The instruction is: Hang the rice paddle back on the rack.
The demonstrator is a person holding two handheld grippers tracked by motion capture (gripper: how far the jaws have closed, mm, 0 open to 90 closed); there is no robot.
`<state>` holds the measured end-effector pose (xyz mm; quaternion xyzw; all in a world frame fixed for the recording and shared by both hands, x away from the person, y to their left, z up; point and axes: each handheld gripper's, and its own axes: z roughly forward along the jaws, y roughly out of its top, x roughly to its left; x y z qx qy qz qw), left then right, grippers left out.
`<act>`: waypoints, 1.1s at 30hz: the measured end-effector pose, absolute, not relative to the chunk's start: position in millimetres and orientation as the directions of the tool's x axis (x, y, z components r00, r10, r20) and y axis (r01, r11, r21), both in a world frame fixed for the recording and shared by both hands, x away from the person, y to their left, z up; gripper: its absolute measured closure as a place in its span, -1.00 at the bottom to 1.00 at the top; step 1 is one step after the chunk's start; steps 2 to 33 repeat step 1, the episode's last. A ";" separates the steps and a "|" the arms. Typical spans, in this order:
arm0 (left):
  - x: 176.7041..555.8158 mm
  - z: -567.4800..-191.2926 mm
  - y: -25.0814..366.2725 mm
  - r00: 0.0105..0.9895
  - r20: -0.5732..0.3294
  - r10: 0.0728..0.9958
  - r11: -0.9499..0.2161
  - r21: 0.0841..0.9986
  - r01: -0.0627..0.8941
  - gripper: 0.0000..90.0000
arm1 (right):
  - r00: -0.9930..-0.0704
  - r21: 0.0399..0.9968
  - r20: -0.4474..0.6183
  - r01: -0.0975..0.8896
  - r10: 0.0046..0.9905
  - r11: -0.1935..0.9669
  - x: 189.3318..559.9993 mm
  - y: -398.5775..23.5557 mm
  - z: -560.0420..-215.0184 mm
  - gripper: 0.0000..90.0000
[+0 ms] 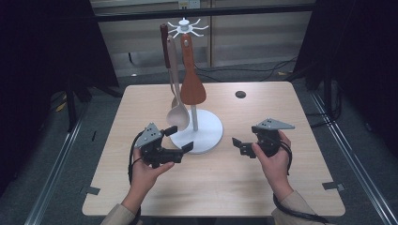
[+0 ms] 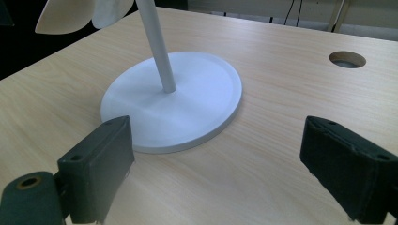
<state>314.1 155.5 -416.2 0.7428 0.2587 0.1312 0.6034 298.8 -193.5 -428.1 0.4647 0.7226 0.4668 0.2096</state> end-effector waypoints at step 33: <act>314.4 -416.3 155.4 0.833 -0.122 0.539 -0.136 0.964 0.229 -0.71 | -0.480 0.870 0.131 0.476 0.867 0.132 298.8 -193.5 -428.1 -0.79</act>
